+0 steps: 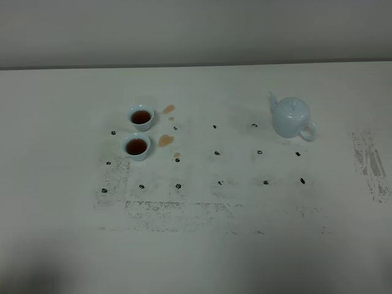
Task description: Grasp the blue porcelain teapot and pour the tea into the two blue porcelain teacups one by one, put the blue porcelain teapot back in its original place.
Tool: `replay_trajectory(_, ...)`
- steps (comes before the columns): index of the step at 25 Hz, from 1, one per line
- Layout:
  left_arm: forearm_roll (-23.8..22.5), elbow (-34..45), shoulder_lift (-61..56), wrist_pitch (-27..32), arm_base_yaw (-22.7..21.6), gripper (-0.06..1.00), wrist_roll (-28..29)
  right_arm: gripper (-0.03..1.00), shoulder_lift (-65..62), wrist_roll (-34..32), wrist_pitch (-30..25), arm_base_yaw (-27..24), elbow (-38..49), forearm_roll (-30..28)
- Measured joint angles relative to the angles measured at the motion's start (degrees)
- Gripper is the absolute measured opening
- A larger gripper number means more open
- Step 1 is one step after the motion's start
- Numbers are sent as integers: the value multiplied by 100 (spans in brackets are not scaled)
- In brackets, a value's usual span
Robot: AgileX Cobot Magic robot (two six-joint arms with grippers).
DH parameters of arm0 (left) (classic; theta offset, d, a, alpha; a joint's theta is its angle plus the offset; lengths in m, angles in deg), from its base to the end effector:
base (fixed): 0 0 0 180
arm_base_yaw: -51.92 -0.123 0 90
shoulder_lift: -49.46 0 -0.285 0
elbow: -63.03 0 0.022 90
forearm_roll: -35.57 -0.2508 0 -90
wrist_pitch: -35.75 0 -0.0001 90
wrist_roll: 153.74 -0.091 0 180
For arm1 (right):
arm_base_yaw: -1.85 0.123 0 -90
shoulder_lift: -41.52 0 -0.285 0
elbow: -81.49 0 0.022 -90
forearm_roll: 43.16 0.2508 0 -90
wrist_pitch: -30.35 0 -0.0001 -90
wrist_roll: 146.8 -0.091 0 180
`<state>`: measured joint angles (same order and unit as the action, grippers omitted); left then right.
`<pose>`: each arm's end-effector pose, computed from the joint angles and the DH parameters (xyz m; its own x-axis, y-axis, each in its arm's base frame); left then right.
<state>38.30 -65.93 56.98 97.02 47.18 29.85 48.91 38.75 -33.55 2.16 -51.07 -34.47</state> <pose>-0.0009 -0.0039 0.2646 -0.4895 -0.1263 -0.8628 -0.0886 0.9915 -0.0948 -0.0111 0.0123 0.2790 -0.4727 -0.0320 -0.8806 -0.1387 0.9896 0.0385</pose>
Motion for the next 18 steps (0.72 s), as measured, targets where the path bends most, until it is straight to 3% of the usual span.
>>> replay_trajectory(18, 0, 0, 0, 0, 0, 72, 0, 54, 0, 0, 0, 0, 0, 0)
